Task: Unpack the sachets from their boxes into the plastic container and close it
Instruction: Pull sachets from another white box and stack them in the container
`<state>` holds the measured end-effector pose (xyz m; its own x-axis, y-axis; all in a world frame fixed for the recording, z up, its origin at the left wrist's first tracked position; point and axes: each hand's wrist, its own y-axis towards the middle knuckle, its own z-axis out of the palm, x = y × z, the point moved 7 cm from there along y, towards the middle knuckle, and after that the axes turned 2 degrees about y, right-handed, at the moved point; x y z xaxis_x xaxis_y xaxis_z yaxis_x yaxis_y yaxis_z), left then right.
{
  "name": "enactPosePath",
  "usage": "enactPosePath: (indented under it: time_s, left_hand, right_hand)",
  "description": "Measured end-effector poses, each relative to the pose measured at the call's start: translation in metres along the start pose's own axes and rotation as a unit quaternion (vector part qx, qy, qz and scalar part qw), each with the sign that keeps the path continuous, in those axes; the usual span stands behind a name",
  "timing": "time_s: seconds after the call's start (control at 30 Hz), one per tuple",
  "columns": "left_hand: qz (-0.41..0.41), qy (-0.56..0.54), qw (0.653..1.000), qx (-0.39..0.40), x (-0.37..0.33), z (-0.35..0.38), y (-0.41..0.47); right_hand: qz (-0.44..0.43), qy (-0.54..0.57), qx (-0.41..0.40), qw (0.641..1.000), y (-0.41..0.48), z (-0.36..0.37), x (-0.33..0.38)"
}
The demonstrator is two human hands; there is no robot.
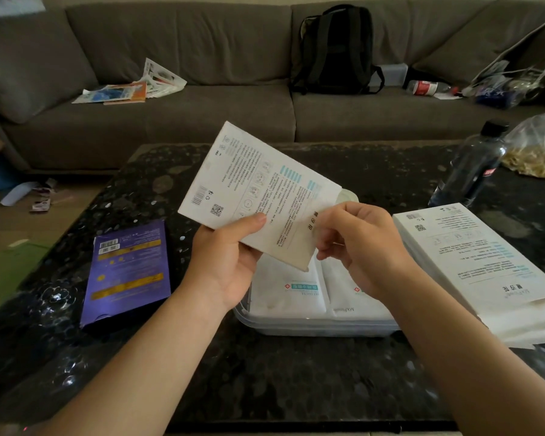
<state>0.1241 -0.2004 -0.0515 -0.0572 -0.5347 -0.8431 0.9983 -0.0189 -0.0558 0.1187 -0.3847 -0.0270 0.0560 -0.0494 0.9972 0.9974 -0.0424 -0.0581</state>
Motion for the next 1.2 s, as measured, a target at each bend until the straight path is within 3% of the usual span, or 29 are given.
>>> enactPosePath:
  time_s: [0.17, 0.3, 0.93, 1.1, 1.2]
  left_hand:
    - [-0.021, -0.053, 0.998, -0.029, -0.001, -0.005, 0.001]
    - [-0.028, -0.077, 0.996, -0.046, -0.004, -0.008, 0.001]
    - [-0.023, -0.073, 0.996, -0.044, -0.006, -0.009, 0.000]
    - [-0.022, -0.043, 0.999, -0.011, -0.007, -0.001, -0.002]
    - [-0.024, -0.030, 0.999, 0.005, -0.005, 0.003, -0.004]
  right_hand:
    - [0.030, 0.166, 0.040, 0.985, 0.000, 0.003, 0.003]
    - [0.055, 0.205, 0.037, 0.977, 0.002, -0.001, 0.000]
    - [0.126, 0.174, -0.030, 0.976, 0.000, -0.005, -0.011]
    - [0.081, 0.081, -0.051, 0.992, 0.000, -0.005, -0.006]
    - [0.065, 0.085, -0.037, 0.994, 0.001, -0.005, -0.003]
